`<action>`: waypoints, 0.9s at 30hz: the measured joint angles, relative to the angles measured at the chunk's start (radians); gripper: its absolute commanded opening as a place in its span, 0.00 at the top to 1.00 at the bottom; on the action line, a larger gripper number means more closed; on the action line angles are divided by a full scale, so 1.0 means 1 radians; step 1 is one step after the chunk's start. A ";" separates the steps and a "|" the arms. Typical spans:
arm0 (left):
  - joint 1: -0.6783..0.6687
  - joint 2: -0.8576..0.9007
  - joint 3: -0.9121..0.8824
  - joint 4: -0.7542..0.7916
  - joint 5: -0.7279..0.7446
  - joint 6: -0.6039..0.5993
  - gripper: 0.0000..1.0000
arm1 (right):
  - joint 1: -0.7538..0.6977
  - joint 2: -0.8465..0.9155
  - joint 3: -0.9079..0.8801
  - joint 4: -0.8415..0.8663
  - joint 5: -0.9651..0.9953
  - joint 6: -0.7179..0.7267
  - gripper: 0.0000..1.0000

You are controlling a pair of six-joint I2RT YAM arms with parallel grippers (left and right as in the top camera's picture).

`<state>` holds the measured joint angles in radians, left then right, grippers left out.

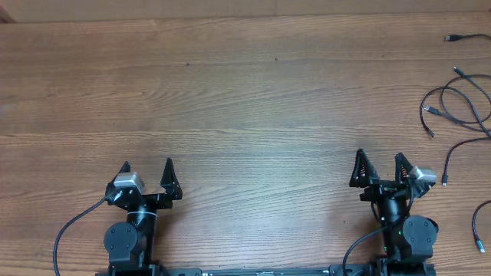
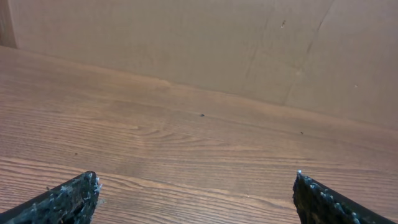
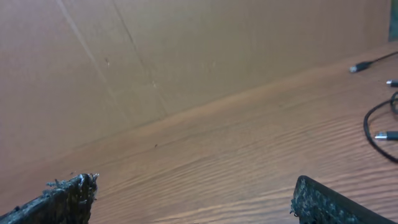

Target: Untangle cables

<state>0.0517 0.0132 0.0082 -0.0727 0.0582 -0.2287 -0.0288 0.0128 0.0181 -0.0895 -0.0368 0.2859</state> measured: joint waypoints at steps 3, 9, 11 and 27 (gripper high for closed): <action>0.000 0.000 0.000 0.000 0.000 0.000 0.00 | -0.002 0.000 0.000 0.000 0.000 -0.007 0.00; 0.000 0.000 0.000 0.000 0.000 0.000 0.01 | -0.002 0.000 0.000 0.000 0.001 -0.014 0.00; 0.000 0.000 0.000 0.000 0.000 0.000 0.00 | -0.002 0.000 0.000 0.000 0.001 -0.015 0.00; 0.000 0.000 0.000 0.000 0.000 0.000 0.00 | -0.002 0.000 0.000 -0.001 0.001 -0.018 0.00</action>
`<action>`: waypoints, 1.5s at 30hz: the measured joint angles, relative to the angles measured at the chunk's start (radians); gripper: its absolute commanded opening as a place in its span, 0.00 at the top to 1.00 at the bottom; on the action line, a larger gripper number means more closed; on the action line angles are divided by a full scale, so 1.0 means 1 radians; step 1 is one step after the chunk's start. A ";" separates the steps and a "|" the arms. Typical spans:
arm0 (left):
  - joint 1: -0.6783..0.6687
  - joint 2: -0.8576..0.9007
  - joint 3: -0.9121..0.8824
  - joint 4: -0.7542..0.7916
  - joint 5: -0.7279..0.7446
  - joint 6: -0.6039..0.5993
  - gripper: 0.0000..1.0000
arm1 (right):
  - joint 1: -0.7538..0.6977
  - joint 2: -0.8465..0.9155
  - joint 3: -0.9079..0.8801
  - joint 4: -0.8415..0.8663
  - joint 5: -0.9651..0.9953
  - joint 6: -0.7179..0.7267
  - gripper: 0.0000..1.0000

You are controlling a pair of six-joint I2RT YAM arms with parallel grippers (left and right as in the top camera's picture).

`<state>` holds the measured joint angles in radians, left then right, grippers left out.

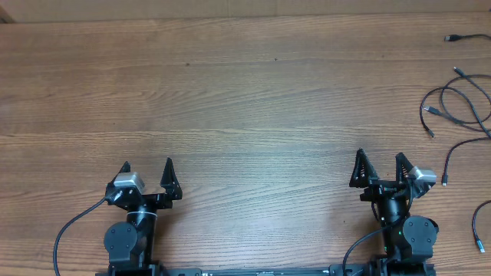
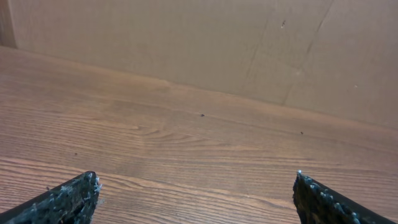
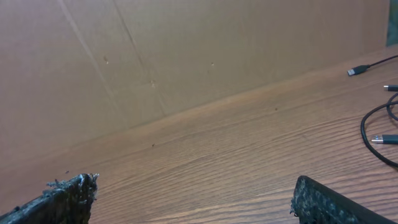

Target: Untangle cables

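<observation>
Several thin dark cables (image 1: 460, 107) lie tangled and looped at the table's far right edge, with plugs showing; a few of them (image 3: 379, 121) also appear at the right of the right wrist view. My right gripper (image 1: 378, 162) stands open at the near right, well short of the cables, with nothing between its fingers. My left gripper (image 1: 147, 167) stands open at the near left, far from the cables, with only bare wood between its fingers (image 2: 68, 199).
A wooden table (image 1: 245, 100) spans the view. A cardboard wall (image 2: 249, 43) rises along its far edge. A separate cable end (image 1: 454, 37) lies at the far right corner, and another loop (image 1: 477, 226) near the front right edge.
The right gripper has turned very slightly: in its wrist view the cables sit a little lower and further right. The left arm and the cables have not moved.
</observation>
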<state>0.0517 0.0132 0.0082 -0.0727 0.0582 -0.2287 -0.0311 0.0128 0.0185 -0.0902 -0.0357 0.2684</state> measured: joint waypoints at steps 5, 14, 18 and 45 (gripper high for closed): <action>0.000 0.000 0.000 0.000 0.000 0.000 0.00 | 0.000 0.000 0.000 0.000 0.000 0.000 0.00; 0.000 0.000 0.000 0.000 0.000 0.000 0.00 | 0.000 0.000 0.000 0.000 0.000 -0.001 0.00; 0.000 0.000 0.000 0.000 0.000 0.000 0.00 | 0.000 0.000 0.000 0.000 0.000 -0.001 0.00; 0.000 0.000 0.000 0.000 0.000 0.000 0.01 | 0.000 0.000 0.000 0.008 -0.065 -0.434 0.00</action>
